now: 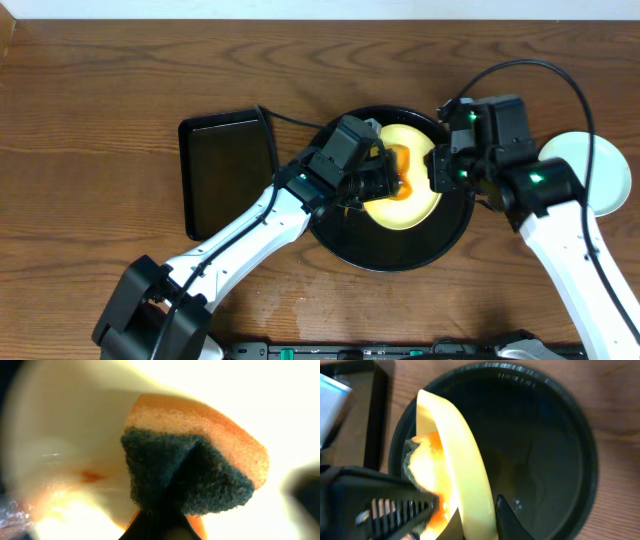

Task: Clean dirty plates on tray and stack at the side
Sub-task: 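Scrub the yellow plate face with the sponge in the left gripper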

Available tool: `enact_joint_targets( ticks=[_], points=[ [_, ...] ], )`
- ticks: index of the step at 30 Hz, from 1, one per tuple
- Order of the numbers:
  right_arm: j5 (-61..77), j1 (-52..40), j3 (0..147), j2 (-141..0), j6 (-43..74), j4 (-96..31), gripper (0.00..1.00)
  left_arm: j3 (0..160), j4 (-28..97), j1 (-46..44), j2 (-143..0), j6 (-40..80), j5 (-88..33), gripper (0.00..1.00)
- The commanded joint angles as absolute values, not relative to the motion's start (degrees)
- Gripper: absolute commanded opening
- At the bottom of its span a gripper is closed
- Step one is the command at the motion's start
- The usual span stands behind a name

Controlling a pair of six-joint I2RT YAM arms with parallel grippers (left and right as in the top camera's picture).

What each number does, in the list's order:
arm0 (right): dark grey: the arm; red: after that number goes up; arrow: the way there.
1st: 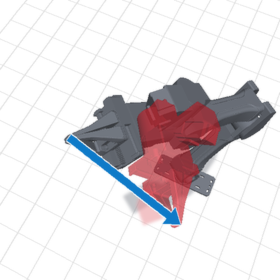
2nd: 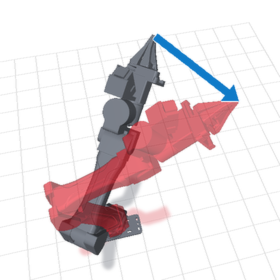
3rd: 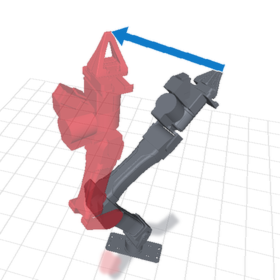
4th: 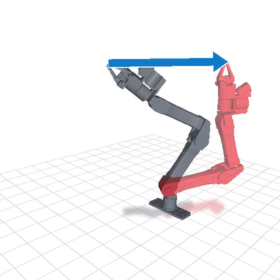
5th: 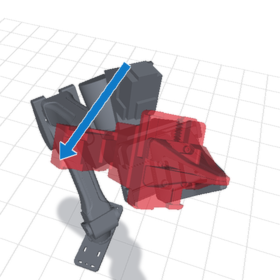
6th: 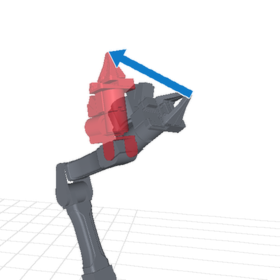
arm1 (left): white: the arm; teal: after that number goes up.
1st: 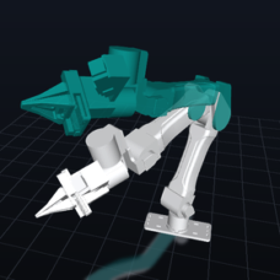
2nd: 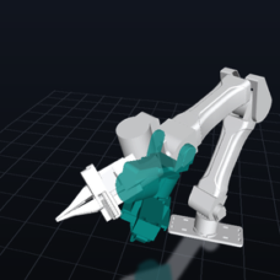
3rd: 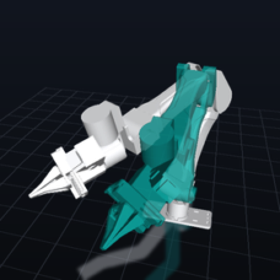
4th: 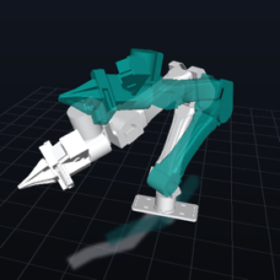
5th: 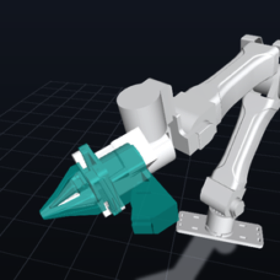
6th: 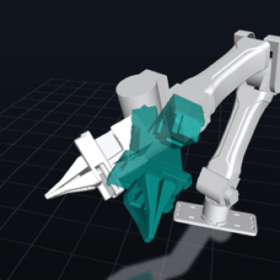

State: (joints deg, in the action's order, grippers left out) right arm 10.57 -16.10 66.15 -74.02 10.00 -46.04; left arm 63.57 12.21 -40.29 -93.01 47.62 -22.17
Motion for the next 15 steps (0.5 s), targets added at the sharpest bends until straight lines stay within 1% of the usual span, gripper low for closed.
enact_joint_targets(
  ticks=[1, 6, 9, 12, 15],
  points=[
    [17.6, -16.9, 67.5, -69.1, 10.9, -45.0, 0.01, 64.0, 13.9, -40.8, -95.5, 43.4, -14.0, 0.07],
    [19.6, -16.9, 67.5, -67.9, 10.9, -44.9, 0.01, 64.0, 19.2, -40.8, -95.5, 39.2, -4.4, 0.07],
    [19.5, -16.9, 67.5, -67.8, 10.9, -45.0, 0.01, 64.0, 20.4, -40.8, -95.5, 34.8, 1.0, 0.08],
    [17.1, -16.9, 67.5, -67.9, 10.8, -45.4, 0.01, 64.0, 20.3, -40.8, -95.5, 32.2, 3.4, 0.07],
    [11.5, -16.9, 67.5, -67.9, 10.6, -46.2, 0.01, 64.4, 20.3, -40.8, -95.1, 31.9, 2.3, 0.08]
  ],
)
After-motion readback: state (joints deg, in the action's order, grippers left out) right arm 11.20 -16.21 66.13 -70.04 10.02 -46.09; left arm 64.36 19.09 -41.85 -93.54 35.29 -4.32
